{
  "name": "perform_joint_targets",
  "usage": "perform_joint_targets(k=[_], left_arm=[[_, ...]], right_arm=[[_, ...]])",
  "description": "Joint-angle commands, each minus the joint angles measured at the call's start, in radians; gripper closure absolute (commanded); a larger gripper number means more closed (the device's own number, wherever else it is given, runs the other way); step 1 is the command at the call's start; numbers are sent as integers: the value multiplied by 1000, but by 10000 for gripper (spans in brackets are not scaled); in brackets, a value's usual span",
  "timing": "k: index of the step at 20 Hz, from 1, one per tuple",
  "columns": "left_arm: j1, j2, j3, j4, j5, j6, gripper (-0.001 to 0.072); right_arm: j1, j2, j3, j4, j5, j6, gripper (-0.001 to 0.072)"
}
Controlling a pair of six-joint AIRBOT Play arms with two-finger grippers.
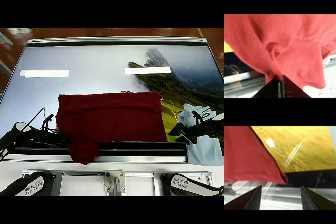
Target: Fold the shirts.
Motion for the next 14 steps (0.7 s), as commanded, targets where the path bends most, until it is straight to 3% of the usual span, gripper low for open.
perform_joint_targets(k=[1, 9, 10, 11, 12, 14], left_arm=[[-1, 4, 1, 0, -5, 8, 668], [0, 4, 7, 2, -5, 13, 668], [0, 4, 19, 7, -6, 21, 668], [5, 4, 45, 17, -6, 23, 668], [12, 6, 79, 29, -6, 28, 669], [32, 16, 186, 29, -16, 101, 669]], right_arm=[[21, -30, -6, 24, -37, 1, 115], [277, -103, -6, 16, -137, 90, 120], [303, -100, -3, 17, -136, 85, 280], [319, -96, 10, 17, -124, 83, 535], [327, -86, 29, 20, -106, 82, 645], [327, -41, 89, 43, -88, 22, 647]])
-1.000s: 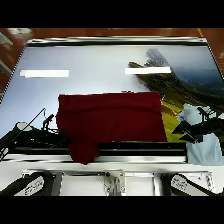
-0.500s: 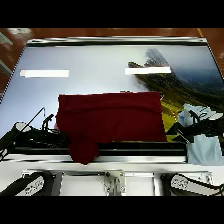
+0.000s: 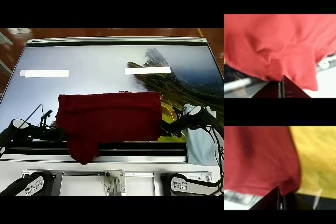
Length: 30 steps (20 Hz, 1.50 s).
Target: Fold the shirts.
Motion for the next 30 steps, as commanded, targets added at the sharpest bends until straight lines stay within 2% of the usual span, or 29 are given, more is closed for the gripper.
perform_joint_targets(k=[1, 5, 9, 13, 18, 20, 23, 24, 25, 26, 27, 28, 30], left_arm=[[25, 12, 165, 11, -23, 98, 669], [18, -27, 391, 11, -23, 86, 670], [16, -182, 569, 11, -22, 66, 670], [30, -397, 741, 7, -20, 62, 669], [51, -620, 878, -19, -13, -5, 669], [50, -674, 909, -74, 43, -6, 669], [40, -715, 910, -145, 109, -58, 668], [38, -720, 910, -146, 104, -58, 661], [37, -721, 910, -146, 90, -58, 549], [40, -721, 912, -147, 76, -62, 366], [47, -721, 922, -146, 45, -74, 224], [56, -721, 934, -146, 10, -85, 177], [77, -720, 966, -146, -81, -85, 178]], right_arm=[[29, 61, 88, 29, 35, -60, 647], [102, 99, 247, -28, -36, -45, 647], [182, 43, 348, -111, -256, 94, 648], [204, -108, 477, -105, -296, 106, 648], [204, -277, 595, -108, -330, 144, 648], [204, -310, 602, -104, -357, 153, 647], [204, -345, 602, -103, -357, 155, 647], [204, -347, 602, -100, -360, 155, 626], [204, -346, 602, -100, -363, 155, 461], [202, -340, 603, -101, -351, 153, 167], [198, -333, 605, -113, -328, 138, 78], [192, -324, 606, -135, -301, 130, 78], [156, -317, 607, -143, -248, 160, 77]])
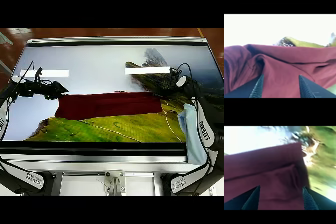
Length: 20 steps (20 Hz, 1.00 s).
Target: Fold the shirts.
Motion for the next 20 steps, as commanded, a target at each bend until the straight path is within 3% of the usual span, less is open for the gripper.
perform_joint_targets(k=[1, 4, 9, 10, 12, 14, 16, 17, 20], left_arm=[[29, -2, 46, -11, -145, -16, 179], [35, 29, 56, -11, -211, -15, 180], [20, 76, 56, -19, -216, -15, 181], [13, 79, 56, -24, -216, -15, 183], [-4, 79, 55, -28, -214, -14, 240], [-36, 77, 55, -28, -195, -14, 285], [-89, 77, 55, -29, -170, -2, 635], [-124, 77, 55, -29, -154, 22, 668], [-270, 77, 27, -31, -59, 23, 668]], right_arm=[[-56, 1, 3, 24, 88, 40, 77], [-113, -40, 3, 234, 122, 17, 77], [-77, -124, 3, 355, 124, 10, 83], [-67, -133, 3, 369, 124, 10, 214], [-61, -127, 3, 391, 122, -32, 653], [-61, -90, 3, 462, 155, -157, 646], [-61, -16, 3, 488, 193, -193, 647], [-60, 32, 3, 487, 215, -198, 647], [-60, 201, 3, 487, 311, -171, 647]])
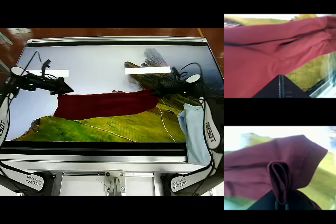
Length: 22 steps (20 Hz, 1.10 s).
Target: Fold the shirts.
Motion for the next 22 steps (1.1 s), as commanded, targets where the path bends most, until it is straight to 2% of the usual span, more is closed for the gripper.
perform_joint_targets(k=[1, 4, 10, 14, 16, 18, 20, 22], left_arm=[[-164, 1, -37, -3, 116, 13, 668], [-314, 1, -104, -26, 208, 10, 668], [-554, -11, -183, -227, 475, 11, 668], [-711, -82, -182, -481, 630, 12, 668], [-752, -131, -165, -573, 623, 30, 668], [-737, -162, -146, -599, 573, 30, 668], [-668, -147, -146, -597, 525, 45, 669], [-568, -89, -146, -586, 482, 109, 670]], right_arm=[[2, 182, 0, 22, 125, 26, 647], [2, 330, 0, 22, 195, 106, 647], [2, 521, 0, 21, 266, 230, 647], [2, 570, 0, 13, 281, 258, 647], [2, 570, 0, 6, 280, 263, 647], [2, 570, 0, -4, 272, 264, 647], [2, 568, 0, -33, 260, 272, 647], [39, 564, -1, -123, 222, 308, 647]])
